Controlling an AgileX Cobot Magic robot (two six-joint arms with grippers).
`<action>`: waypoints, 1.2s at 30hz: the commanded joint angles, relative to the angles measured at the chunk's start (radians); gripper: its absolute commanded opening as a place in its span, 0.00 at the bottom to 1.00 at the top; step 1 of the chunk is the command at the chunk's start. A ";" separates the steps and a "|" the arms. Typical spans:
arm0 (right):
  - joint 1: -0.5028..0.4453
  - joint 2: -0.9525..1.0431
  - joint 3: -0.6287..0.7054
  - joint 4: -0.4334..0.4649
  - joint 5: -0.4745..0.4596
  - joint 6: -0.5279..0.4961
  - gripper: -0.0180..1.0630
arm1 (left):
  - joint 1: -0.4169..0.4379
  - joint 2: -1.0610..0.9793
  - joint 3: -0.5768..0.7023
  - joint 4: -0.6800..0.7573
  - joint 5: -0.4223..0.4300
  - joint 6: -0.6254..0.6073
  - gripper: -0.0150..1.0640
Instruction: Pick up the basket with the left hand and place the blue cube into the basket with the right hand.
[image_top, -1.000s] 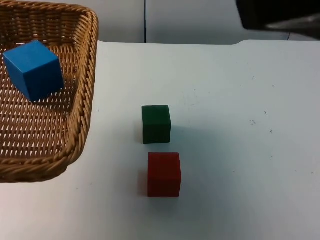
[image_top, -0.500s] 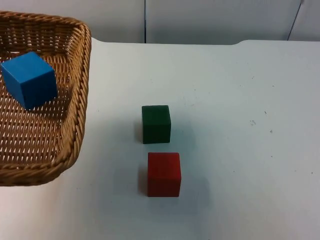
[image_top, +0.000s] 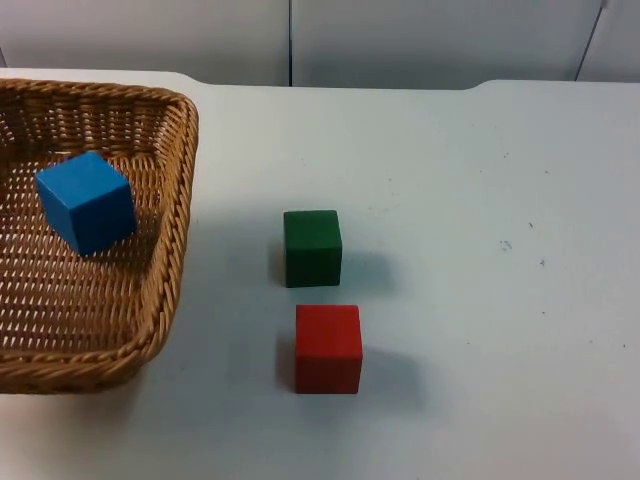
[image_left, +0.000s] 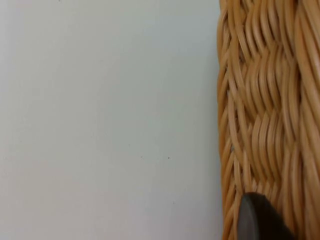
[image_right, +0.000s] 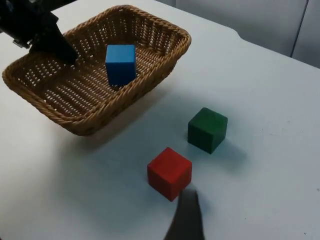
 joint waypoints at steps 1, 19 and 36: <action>0.004 -0.015 0.003 -0.005 0.001 -0.006 0.63 | 0.001 0.040 -0.031 -0.054 0.028 0.028 0.01; 0.004 -0.015 0.003 -0.026 -0.001 0.000 0.63 | 0.001 0.267 -0.122 -0.183 0.038 0.203 0.01; 0.004 -0.015 0.003 -0.031 -0.003 0.005 0.63 | 0.001 0.297 -0.122 -0.195 0.039 0.302 0.70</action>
